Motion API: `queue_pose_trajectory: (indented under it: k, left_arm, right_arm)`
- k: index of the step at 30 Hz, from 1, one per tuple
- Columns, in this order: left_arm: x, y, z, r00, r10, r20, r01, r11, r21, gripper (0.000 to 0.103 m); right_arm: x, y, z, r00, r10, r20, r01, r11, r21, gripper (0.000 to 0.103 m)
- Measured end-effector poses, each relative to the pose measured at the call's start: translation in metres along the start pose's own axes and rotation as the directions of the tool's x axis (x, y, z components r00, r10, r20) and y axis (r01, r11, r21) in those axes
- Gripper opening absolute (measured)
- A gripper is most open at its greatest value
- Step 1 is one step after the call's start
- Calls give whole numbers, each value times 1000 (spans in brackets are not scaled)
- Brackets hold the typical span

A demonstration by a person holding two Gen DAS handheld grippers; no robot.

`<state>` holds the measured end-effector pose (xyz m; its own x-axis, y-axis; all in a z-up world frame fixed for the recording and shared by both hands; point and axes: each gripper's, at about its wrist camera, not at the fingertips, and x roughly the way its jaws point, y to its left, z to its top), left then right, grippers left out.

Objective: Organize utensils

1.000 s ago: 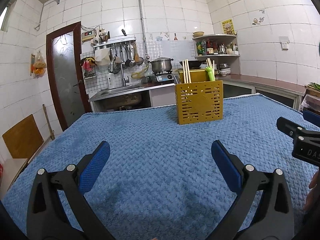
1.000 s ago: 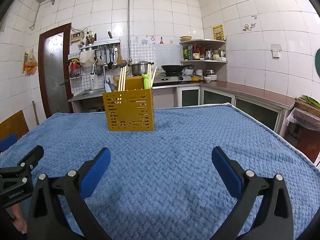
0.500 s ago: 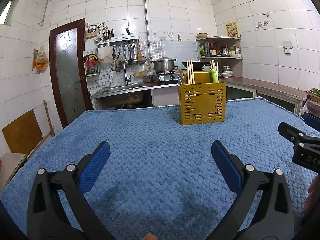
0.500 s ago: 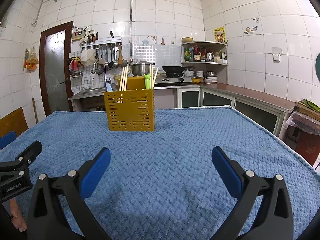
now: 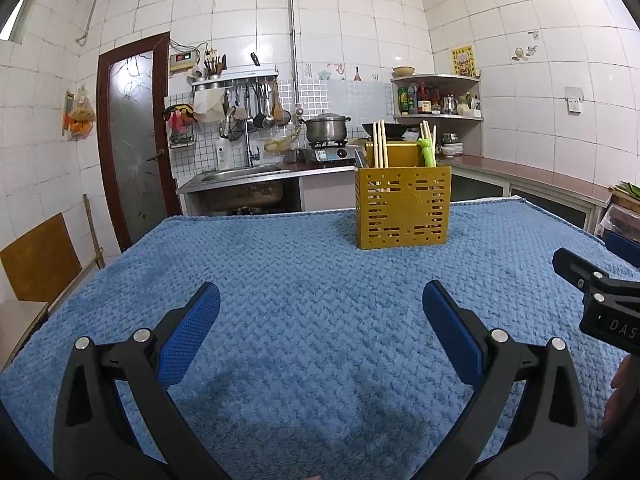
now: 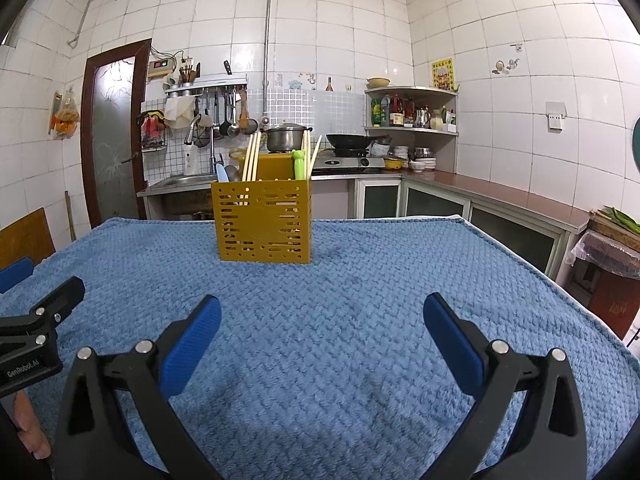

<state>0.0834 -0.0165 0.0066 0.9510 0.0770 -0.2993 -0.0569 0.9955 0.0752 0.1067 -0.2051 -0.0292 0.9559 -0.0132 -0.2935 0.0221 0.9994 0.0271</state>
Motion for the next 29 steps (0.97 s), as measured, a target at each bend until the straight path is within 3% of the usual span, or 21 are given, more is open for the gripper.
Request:
queue_pose_trajectory:
  k: [19, 29]
  left_arm:
    - [0, 4, -1, 1000, 6, -2, -6, 1000, -17, 98]
    - [10, 5, 0, 999, 10, -53, -12, 1000, -28, 98]
  right_arm:
    - [0, 1, 0, 1000, 0, 1, 0, 1000, -3, 99]
    - [0, 1, 0, 1000, 0, 1, 0, 1000, -5, 99]
